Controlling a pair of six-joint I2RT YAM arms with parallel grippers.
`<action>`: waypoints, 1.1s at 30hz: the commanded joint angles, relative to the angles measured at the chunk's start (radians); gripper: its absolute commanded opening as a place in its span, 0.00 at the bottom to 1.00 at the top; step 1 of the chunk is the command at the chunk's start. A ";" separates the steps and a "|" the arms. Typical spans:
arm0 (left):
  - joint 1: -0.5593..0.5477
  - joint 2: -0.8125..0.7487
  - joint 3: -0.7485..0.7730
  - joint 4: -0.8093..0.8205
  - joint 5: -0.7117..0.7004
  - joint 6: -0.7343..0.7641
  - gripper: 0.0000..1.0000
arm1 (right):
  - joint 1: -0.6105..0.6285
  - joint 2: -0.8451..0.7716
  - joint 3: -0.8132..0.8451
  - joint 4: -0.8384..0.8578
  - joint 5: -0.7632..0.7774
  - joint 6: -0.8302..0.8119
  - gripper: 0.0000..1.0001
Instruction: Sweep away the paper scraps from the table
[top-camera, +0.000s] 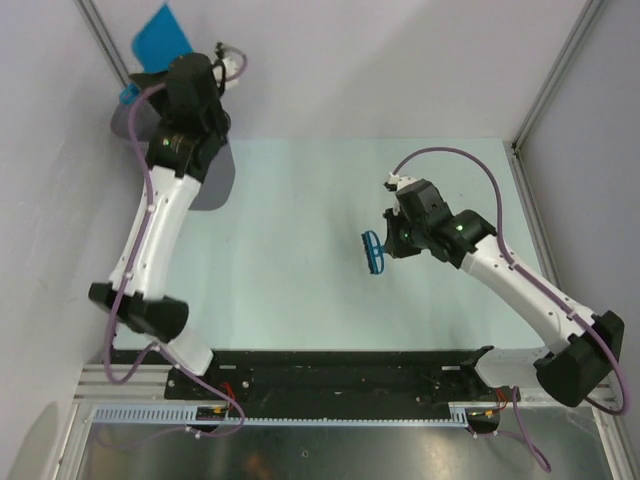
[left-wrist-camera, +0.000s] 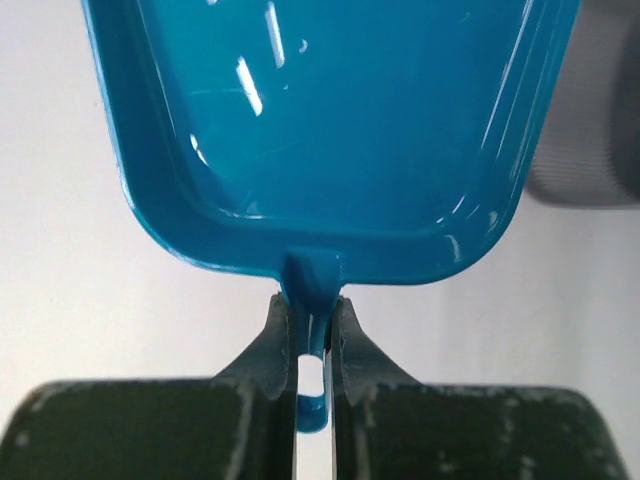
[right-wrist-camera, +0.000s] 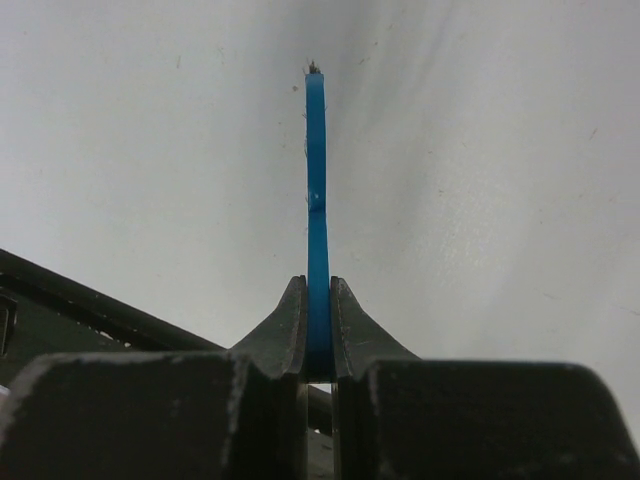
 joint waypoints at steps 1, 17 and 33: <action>-0.132 -0.192 -0.139 0.028 0.070 -0.187 0.00 | 0.005 -0.098 0.006 0.005 0.057 -0.012 0.00; -0.379 -0.186 -0.613 -0.504 1.139 -0.871 0.00 | -0.019 -0.215 0.006 -0.029 0.237 -0.029 0.00; -0.528 0.052 -0.868 -0.332 1.185 -0.891 0.00 | 0.043 -0.212 0.004 -0.057 0.420 -0.128 0.00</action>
